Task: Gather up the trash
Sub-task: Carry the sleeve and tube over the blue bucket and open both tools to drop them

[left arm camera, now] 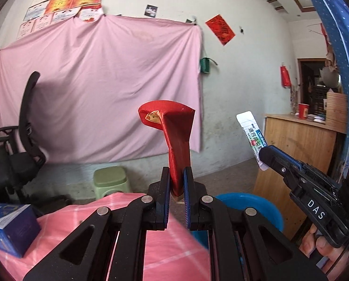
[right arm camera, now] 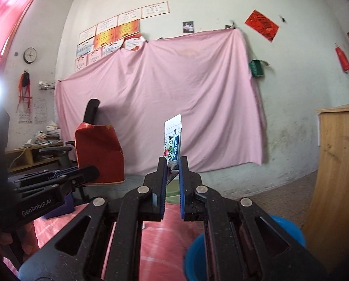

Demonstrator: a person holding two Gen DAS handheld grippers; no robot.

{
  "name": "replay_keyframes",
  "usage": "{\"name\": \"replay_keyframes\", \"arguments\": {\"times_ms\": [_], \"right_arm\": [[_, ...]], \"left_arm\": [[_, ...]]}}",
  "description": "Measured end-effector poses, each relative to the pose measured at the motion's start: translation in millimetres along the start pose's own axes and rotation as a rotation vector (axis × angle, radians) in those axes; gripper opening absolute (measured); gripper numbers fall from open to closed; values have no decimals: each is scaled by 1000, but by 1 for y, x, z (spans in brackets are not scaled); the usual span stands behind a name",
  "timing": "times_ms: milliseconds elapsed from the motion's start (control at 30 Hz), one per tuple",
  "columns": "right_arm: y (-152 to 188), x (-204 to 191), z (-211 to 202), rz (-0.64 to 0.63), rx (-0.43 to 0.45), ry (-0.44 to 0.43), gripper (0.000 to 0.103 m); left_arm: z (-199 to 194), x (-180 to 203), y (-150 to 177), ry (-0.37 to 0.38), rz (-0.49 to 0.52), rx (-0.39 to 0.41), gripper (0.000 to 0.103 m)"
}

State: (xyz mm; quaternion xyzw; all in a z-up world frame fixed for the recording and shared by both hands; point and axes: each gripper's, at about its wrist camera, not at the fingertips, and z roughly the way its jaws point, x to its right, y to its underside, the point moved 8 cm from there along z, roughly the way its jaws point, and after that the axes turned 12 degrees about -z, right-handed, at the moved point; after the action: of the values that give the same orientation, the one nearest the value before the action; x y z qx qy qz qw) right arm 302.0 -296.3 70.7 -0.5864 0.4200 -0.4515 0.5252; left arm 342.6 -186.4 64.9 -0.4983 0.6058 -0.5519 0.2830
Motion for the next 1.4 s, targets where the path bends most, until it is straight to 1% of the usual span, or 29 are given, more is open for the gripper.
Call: {"name": "replay_keyframes", "arguments": {"times_ms": [167, 233, 300, 467, 600, 667, 733, 867, 1067, 1267, 1400], "right_arm": [[11, 33, -17, -10, -25, 68, 31], [21, 48, -20, -4, -60, 98, 31], [32, 61, -22, 3, -101, 120, 31], [62, 91, -19, 57, -220, 155, 31], [87, 105, -12, 120, -312, 147, 31], [94, 110, -9, 147, -344, 146, 31], [102, 114, -5, 165, -380, 147, 31], [119, 118, 4, 200, -437, 138, 31], [136, 120, 13, 225, -499, 117, 32], [149, 121, 19, 229, -545, 111, 33], [150, 121, 21, 227, -553, 113, 34]], "left_arm": [[23, 35, 8, 54, 16, -23, 8], [31, 47, 14, 71, 19, -41, 8], [41, 56, 22, 91, 10, -78, 8], [77, 73, 46, 127, -48, -215, 8], [108, 82, 64, 142, -98, -328, 8], [116, 91, 73, 150, -110, -377, 8], [127, 94, 80, 151, -115, -420, 8], [137, 96, 92, 150, -128, -479, 9], [151, 91, 107, 124, -166, -568, 12], [155, 83, 117, 103, -169, -616, 15], [154, 79, 118, 93, -184, -612, 22]]}}
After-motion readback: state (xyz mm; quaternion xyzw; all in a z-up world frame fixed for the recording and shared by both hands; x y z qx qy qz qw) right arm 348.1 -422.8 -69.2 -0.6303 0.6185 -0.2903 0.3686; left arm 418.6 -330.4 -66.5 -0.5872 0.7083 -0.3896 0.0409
